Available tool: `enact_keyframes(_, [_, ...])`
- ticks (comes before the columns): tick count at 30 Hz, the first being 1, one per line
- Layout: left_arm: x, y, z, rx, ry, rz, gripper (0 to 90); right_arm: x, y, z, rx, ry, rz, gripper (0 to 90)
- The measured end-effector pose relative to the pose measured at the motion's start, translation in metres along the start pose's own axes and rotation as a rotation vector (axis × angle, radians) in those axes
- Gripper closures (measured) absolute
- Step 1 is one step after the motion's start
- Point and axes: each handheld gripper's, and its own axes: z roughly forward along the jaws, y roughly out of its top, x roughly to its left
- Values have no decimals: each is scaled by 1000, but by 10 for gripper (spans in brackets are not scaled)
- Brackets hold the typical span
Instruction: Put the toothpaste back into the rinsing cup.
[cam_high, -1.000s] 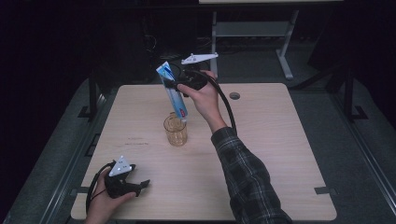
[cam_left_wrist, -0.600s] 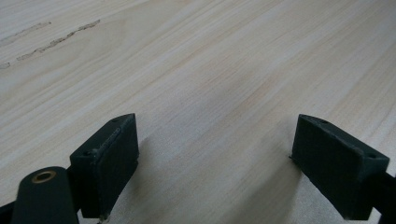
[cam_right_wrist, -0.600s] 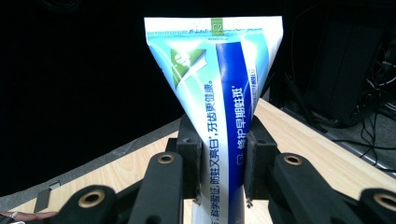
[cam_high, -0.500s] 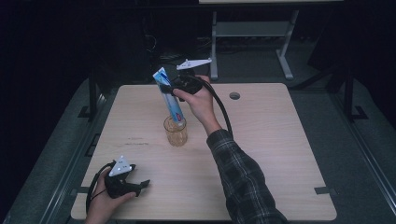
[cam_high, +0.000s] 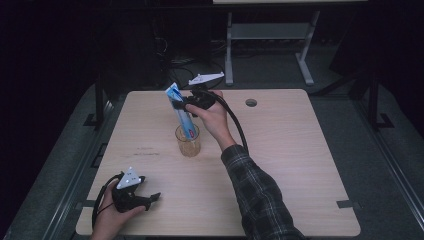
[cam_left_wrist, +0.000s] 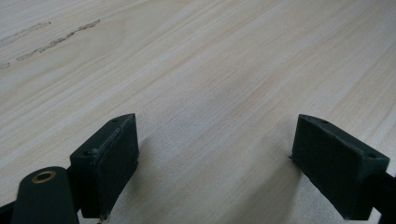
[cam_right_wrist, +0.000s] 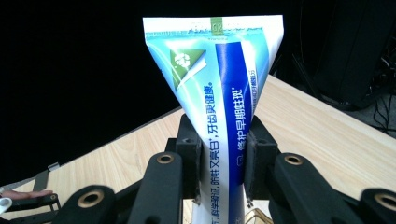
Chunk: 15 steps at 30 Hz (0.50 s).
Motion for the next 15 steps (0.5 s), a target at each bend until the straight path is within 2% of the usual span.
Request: enact_keyframes(15, [0, 0, 0, 2, -2, 0, 140, -3, -27, 9, 42, 8, 20, 714])
